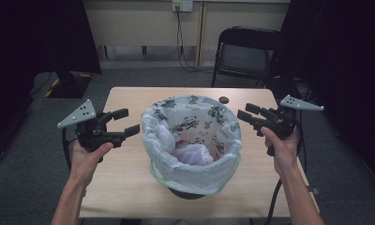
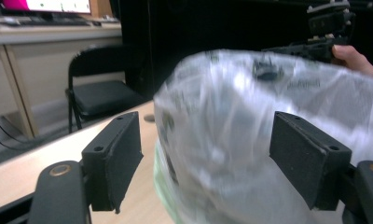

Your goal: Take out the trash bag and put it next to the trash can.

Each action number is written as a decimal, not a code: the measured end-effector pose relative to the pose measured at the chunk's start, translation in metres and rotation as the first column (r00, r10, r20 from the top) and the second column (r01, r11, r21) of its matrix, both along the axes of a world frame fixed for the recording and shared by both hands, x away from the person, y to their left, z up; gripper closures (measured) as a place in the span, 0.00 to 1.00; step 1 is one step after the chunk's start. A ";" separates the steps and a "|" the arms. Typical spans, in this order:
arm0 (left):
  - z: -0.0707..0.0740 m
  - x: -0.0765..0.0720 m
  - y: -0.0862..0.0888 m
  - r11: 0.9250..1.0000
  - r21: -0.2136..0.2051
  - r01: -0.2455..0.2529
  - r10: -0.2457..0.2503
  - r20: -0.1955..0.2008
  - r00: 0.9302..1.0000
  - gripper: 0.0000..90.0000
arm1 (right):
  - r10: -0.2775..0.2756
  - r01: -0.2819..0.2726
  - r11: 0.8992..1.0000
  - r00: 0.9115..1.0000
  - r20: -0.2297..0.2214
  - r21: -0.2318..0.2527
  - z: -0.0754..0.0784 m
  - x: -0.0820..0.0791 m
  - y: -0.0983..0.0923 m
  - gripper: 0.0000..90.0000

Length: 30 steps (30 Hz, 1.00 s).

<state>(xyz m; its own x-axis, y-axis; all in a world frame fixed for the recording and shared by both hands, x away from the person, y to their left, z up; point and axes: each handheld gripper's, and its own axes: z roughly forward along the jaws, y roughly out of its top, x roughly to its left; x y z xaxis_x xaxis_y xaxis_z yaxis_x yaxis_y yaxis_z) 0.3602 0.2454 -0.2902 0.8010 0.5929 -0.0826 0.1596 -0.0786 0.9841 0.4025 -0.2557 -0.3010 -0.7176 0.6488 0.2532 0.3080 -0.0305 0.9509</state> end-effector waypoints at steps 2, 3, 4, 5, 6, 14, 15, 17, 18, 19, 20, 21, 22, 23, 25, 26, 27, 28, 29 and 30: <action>0.008 0.002 -0.004 1.000 -0.009 0.014 -0.014 0.013 1.000 0.24 | 0.014 -0.015 1.000 1.000 0.023 0.021 0.010 -0.001 0.000 0.46; 0.012 0.002 -0.007 1.000 -0.007 0.021 -0.021 0.019 1.000 0.25 | 0.022 -0.023 0.999 0.999 0.037 0.025 0.015 -0.003 0.002 0.45; 0.015 0.003 -0.011 1.000 0.004 0.027 -0.027 0.024 0.999 0.25 | 0.033 -0.034 0.999 0.998 0.045 0.027 0.019 -0.004 0.004 0.45; 0.017 0.005 -0.016 0.999 0.013 0.035 -0.035 0.028 0.999 0.24 | 0.051 -0.052 0.998 0.997 0.049 0.024 0.023 -0.006 0.007 0.44; 0.018 0.006 -0.020 0.999 0.018 0.048 -0.049 0.031 0.998 0.24 | 0.070 -0.071 0.997 0.996 0.055 0.017 0.025 -0.008 0.011 0.44; 0.011 0.019 -0.045 0.990 0.099 0.105 -0.109 0.038 0.993 0.38 | 0.159 -0.158 0.987 0.985 0.065 -0.021 0.027 -0.017 0.040 0.42; 0.011 0.019 -0.046 0.989 0.107 0.098 -0.103 0.045 0.994 0.48 | 0.163 -0.162 0.986 0.984 0.065 -0.024 0.027 -0.017 0.042 0.42; 0.010 0.019 -0.046 0.986 0.136 0.092 -0.102 0.067 0.993 0.64 | 0.169 -0.167 0.986 0.984 0.062 -0.027 0.027 -0.016 0.045 0.42; 0.010 0.018 -0.047 0.986 0.146 0.081 -0.093 0.077 0.993 0.72 | 0.170 -0.169 0.985 0.983 0.062 -0.029 0.028 -0.015 0.047 0.41; 0.010 0.018 -0.047 0.985 0.157 0.076 -0.088 0.076 0.993 0.75 | 0.173 -0.171 0.985 0.983 0.061 -0.031 0.029 -0.015 0.049 0.41; 0.010 0.018 -0.047 0.984 0.159 0.074 -0.087 0.074 0.993 0.85 | 0.176 -0.175 0.984 0.982 0.061 -0.032 0.030 -0.014 0.051 0.41; 0.010 0.018 -0.046 0.986 0.147 0.083 -0.093 0.061 0.994 0.90 | 0.181 -0.179 0.983 0.981 0.065 -0.034 0.031 -0.014 0.053 0.41; 0.012 0.018 -0.046 0.987 0.140 0.082 -0.090 0.050 0.995 0.95 | 0.187 -0.184 0.982 0.980 0.068 -0.038 0.032 -0.015 0.055 0.41; 0.013 0.018 -0.046 0.988 0.132 0.075 -0.082 0.046 0.996 0.97 | 0.190 -0.188 0.981 0.979 0.070 -0.042 0.034 -0.015 0.057 0.40; 0.020 0.016 -0.047 0.988 0.124 0.089 -0.095 0.044 0.995 0.98 | 0.199 -0.194 0.979 0.977 0.076 -0.067 0.038 -0.017 0.061 0.39; 0.026 0.014 -0.048 0.988 0.127 0.085 -0.093 0.056 0.994 0.98 | 0.197 -0.190 0.978 0.976 0.090 -0.083 0.041 -0.017 0.063 0.38; 0.032 0.011 -0.049 0.988 0.122 0.093 -0.102 0.066 0.993 0.98 | 0.203 -0.195 0.977 0.975 0.095 -0.084 0.045 -0.018 0.065 0.36; 0.038 0.009 -0.050 0.989 0.111 0.100 -0.109 0.080 0.991 0.98 | 0.211 -0.202 0.976 0.973 0.098 -0.086 0.049 -0.018 0.067 0.34; 0.044 0.006 -0.051 0.989 0.102 0.104 -0.113 0.094 0.989 0.98 | 0.213 -0.203 0.974 0.971 0.107 -0.098 0.053 -0.018 0.070 0.33; 0.050 0.004 -0.052 0.990 0.093 0.109 -0.119 0.109 0.987 0.98 | 0.224 -0.212 0.972 0.968 0.116 -0.105 0.058 -0.019 0.074 0.31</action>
<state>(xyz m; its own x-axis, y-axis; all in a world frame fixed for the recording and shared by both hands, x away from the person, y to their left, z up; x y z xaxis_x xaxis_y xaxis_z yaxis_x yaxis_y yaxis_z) 0.3641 0.1933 -0.2402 0.8652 0.4977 0.0611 0.0316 -0.1758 0.9839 0.3837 -0.1822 -0.2431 -0.8665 0.4893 0.0982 0.1746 0.1128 0.9781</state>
